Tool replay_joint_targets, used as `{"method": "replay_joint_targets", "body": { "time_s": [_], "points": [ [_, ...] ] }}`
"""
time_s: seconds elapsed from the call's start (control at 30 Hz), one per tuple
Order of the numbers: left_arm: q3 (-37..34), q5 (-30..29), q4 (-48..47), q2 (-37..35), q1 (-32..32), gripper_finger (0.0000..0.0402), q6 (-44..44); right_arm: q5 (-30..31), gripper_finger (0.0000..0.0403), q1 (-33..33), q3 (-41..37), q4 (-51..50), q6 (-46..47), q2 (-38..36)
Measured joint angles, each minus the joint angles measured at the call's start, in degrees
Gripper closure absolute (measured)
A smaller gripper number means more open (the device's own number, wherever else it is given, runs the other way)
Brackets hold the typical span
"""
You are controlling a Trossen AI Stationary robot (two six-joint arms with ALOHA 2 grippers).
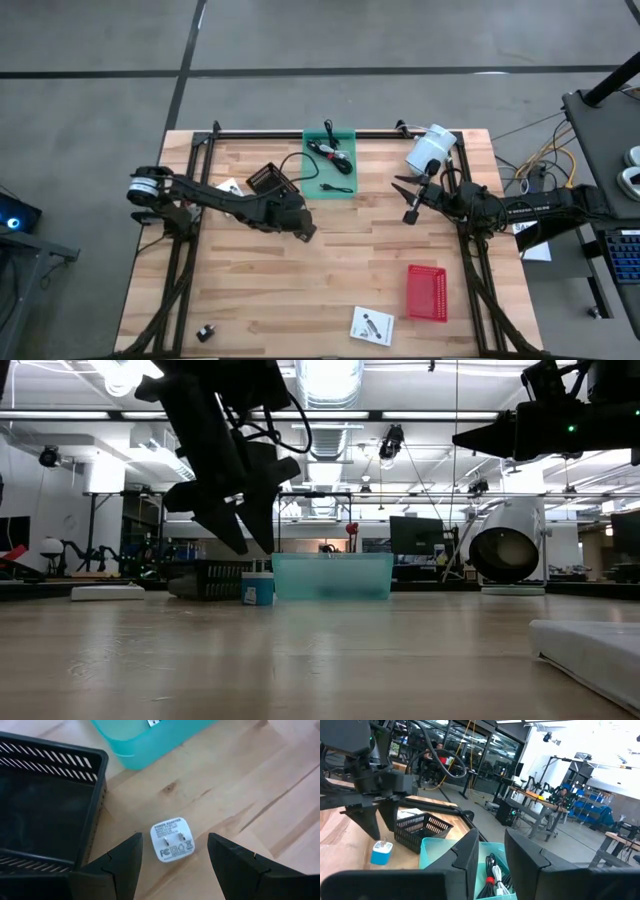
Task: Pick and place items into bin
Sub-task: Put the blue charger adapter into the black bin
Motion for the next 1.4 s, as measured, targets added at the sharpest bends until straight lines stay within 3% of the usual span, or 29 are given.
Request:
{"method": "replay_joint_targets", "body": {
  "time_s": [1.4],
  "points": [
    [-2.69, 0.61, 5.76, 4.42, 0.13, 0.0194, -0.85, 0.00, 0.0334, 0.00, 0.02, -0.24, -0.46, 0.04]
  ]
}}
